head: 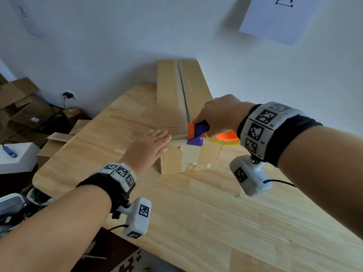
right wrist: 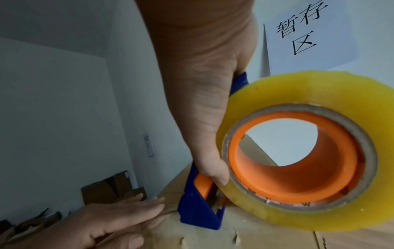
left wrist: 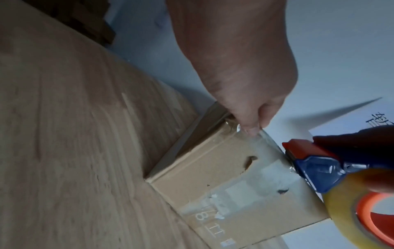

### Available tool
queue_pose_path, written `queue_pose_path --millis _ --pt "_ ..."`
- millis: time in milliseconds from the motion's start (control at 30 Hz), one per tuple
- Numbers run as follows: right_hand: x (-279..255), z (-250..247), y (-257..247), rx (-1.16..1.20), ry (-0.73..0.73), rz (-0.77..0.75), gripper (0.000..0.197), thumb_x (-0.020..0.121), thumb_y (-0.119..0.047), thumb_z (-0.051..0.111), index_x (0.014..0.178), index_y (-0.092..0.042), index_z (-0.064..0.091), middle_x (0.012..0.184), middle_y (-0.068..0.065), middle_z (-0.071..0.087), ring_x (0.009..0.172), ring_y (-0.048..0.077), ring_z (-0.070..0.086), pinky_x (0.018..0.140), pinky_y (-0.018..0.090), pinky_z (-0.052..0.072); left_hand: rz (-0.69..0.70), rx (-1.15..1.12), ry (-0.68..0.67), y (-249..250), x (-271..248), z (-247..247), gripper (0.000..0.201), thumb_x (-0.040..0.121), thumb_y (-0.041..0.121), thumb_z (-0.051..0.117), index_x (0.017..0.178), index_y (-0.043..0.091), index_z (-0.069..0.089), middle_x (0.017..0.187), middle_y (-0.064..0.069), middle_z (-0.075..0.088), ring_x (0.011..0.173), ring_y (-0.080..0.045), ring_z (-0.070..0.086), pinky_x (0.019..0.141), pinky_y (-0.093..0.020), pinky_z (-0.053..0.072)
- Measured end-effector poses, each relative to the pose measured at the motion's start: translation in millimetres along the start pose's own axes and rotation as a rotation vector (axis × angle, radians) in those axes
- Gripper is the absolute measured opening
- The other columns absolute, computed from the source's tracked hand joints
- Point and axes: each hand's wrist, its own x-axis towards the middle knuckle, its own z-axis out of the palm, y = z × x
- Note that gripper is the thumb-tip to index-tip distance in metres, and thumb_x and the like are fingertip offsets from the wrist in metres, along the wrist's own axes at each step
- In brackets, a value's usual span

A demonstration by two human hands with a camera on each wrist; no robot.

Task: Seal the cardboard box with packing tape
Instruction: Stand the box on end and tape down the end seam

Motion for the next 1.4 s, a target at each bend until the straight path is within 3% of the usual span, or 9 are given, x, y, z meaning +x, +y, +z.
queue_pose_path --millis 67,167,267,367,533,767,967,1167,1400 --pt "0 2 2 0.005 0.007 -0.003 0.035 0.085 -0.046 0.053 0.119 -0.043 0.056 0.096 -0.008 0.059 0.09 0.015 0.052 0.067 0.029 0.042 0.025 -0.003 0.032 1 -1 0 0.039 0.087 0.026 0.048 0.112 0.003 0.067 0.115 -0.013 0.067 0.106 -0.026 0.065 0.093 -0.046 0.048" --pt "1 3 1 0.007 0.023 -0.007 0.034 0.085 -0.047 0.053 0.118 -0.042 0.057 0.096 -0.009 0.059 0.094 0.016 0.054 0.07 0.029 0.045 0.018 0.013 0.0 8 8 -3 0.042 0.079 0.02 0.073 0.116 0.003 0.064 0.12 -0.012 0.064 0.113 -0.024 0.061 0.099 -0.038 0.042" --pt "2 4 0 0.002 0.032 -0.006 0.033 0.085 -0.048 0.053 0.117 -0.042 0.058 0.095 -0.009 0.059 0.094 0.016 0.054 0.069 0.029 0.045 -0.036 -0.071 -0.108 23 25 -10 0.052 0.095 0.029 0.052 0.141 0.011 0.039 0.149 -0.003 0.034 0.139 -0.014 0.031 0.112 -0.022 0.018" --pt "2 6 -1 -0.012 0.035 0.0 0.033 0.085 -0.044 0.053 0.117 -0.042 0.058 0.094 -0.008 0.059 0.09 0.016 0.054 0.063 0.026 0.04 -0.143 -0.154 -0.228 28 33 -9 0.055 0.097 0.035 0.043 0.147 0.02 0.025 0.156 0.008 0.017 0.143 -0.006 0.016 0.11 -0.024 0.023" --pt "-4 6 0 -0.052 0.06 -0.015 0.038 0.083 -0.047 0.057 0.12 -0.039 0.055 0.092 -0.006 0.058 0.092 0.018 0.056 0.06 0.027 0.039 -0.16 -0.156 -0.259 25 28 -5 0.058 0.097 0.038 0.042 0.149 0.021 0.021 0.157 0.008 0.014 0.143 -0.006 0.013 0.109 -0.024 0.025" --pt "-27 3 20 0.011 0.06 0.055 0.044 0.082 -0.041 0.06 0.125 -0.046 0.051 0.069 -0.011 0.036 0.08 0.018 0.044 0.062 0.029 0.037 -0.101 -0.083 -0.208 27 25 -2 0.058 0.098 0.033 0.043 0.148 0.012 0.023 0.155 -0.003 0.023 0.143 -0.018 0.02 0.113 -0.028 0.018" --pt "-32 15 24 -0.047 0.042 0.067 0.049 0.086 -0.04 0.056 0.133 -0.048 0.041 0.086 -0.003 0.043 0.076 0.019 0.043 0.062 0.03 0.039 -0.104 0.014 -0.23 28 26 -3 0.057 0.1 0.038 0.034 0.149 0.014 0.018 0.156 0.0 0.016 0.144 -0.016 0.015 0.115 -0.026 0.01" --pt "-42 38 37 -0.101 0.075 0.082 0.07 0.084 -0.058 0.056 0.143 -0.053 0.018 0.108 0.003 0.052 0.098 0.024 0.054 0.074 0.034 0.046 -0.17 -0.015 -0.176 30 25 3 0.055 0.098 0.043 0.036 0.147 0.019 0.026 0.154 0.003 0.024 0.143 -0.015 0.02 0.115 -0.028 0.014" --pt "-42 38 44 -0.033 0.064 0.122 0.063 0.086 -0.052 0.053 0.141 -0.056 0.021 0.094 0.001 0.043 0.095 0.024 0.056 0.07 0.032 0.043 -0.203 -0.036 -0.193 32 28 -3 0.053 0.098 0.042 0.037 0.146 0.021 0.028 0.154 0.004 0.024 0.142 -0.014 0.021 0.114 -0.028 0.018"
